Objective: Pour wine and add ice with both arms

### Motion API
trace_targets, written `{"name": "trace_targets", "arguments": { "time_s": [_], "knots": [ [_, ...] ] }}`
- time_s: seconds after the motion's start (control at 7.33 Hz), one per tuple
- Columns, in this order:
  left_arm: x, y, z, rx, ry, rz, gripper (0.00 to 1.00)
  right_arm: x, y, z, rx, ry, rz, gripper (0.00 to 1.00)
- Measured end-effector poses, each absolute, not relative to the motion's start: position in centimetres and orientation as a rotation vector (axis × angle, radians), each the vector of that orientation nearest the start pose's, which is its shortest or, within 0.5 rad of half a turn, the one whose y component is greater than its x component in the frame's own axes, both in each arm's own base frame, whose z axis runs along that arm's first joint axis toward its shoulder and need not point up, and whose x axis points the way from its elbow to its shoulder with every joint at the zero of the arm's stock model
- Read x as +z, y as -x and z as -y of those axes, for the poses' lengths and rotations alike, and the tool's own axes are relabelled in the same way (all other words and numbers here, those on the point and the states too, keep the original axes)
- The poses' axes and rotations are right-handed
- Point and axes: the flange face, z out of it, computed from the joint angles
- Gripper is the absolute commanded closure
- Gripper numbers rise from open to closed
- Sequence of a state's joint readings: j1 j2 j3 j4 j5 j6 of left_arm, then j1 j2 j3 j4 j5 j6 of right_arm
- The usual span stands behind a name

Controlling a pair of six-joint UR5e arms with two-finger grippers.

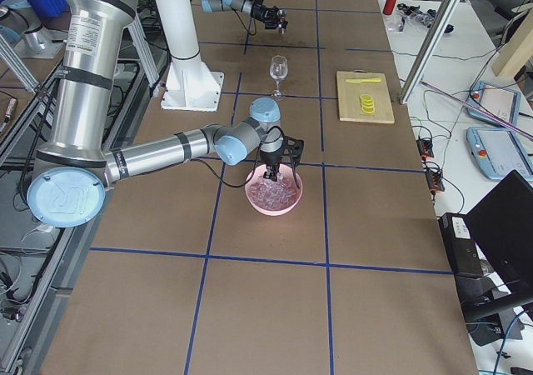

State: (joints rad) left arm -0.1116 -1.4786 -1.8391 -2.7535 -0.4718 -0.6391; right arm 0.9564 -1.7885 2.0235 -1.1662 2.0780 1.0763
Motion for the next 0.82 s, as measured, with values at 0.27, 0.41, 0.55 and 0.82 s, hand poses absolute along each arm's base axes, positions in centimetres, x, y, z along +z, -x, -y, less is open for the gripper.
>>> {"name": "trace_targets", "arguments": {
  "time_s": [0.27, 0.41, 0.55, 0.82],
  "knots": [
    [44.5, -39.1, 26.6, -0.16, -1.319, -0.632, 1.0, 47.1, 15.6, 39.7, 0.299, -0.115, 0.821, 1.0],
    [45.1, -39.4, 26.5, -0.223, -1.288, -0.682, 1.0, 46.2, 15.0, 39.9, 0.309, -0.135, 0.831, 1.0],
    [46.1, -39.8, 26.4, -0.268, -1.263, -0.711, 1.0, 45.7, 14.6, 40.0, 0.313, -0.147, 0.838, 1.0],
    [49.2, -40.3, 26.5, -0.348, -1.234, -0.726, 1.0, 44.1, 14.2, 39.8, 0.31, -0.173, 0.86, 1.0]
  ]
}}
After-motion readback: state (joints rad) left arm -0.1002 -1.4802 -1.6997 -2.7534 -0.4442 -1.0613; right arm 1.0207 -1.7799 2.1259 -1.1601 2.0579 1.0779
